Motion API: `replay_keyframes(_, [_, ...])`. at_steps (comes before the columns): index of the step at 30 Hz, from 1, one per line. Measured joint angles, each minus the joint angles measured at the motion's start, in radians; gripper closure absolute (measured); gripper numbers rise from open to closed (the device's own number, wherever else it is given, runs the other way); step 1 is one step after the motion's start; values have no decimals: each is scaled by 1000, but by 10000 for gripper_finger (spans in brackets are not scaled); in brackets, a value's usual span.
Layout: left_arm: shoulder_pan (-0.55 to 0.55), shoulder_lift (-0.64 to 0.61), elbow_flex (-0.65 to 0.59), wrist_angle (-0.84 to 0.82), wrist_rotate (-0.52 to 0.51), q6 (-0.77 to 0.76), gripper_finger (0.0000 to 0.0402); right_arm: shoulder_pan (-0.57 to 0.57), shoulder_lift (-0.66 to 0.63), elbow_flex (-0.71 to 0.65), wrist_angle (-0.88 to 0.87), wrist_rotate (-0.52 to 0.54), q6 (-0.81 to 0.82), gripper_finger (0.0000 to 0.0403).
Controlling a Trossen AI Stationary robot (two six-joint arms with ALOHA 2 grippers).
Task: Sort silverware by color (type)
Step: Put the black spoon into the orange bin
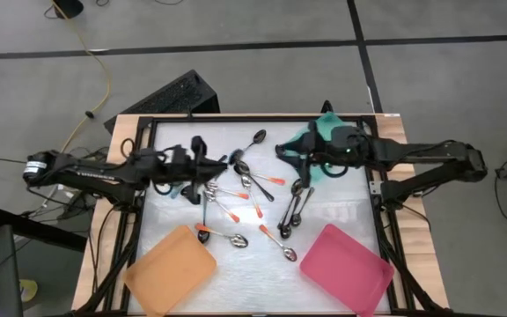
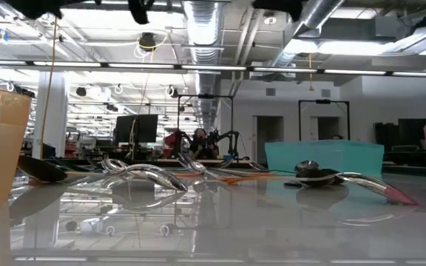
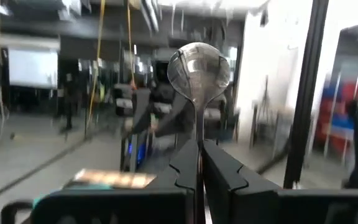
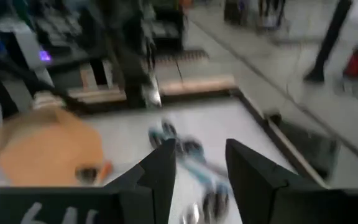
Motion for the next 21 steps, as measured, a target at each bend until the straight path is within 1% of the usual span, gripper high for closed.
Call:
replay_keyframes(2, [0,-4,-38,87,-8,-24,401,12,46,-6,60,0,-40,241])
replay_keyframes(3, [0,-6,-52,110,-10,-35,401,19,75,-5,130,-4,-61,241])
replay_keyframes(8, [-4,-5,-58,136,28,-60,401,33,208,-3,406,-11,-157,241])
replay_keyframes(11, [-11,-6,-57,147,38,-70,401,31,271,-4,519,-11,-206,239])
replay_keyframes(15, [-15,-6,-56,171,92,-92,401,39,318,-4,674,-32,-214,219])
replay_keyframes(17, [-14,-6,-56,165,121,-106,401,41,320,-2,716,-62,-210,201])
replay_keyframes(21, [-14,-6,-56,169,200,-126,401,40,320,22,705,-85,-160,167])
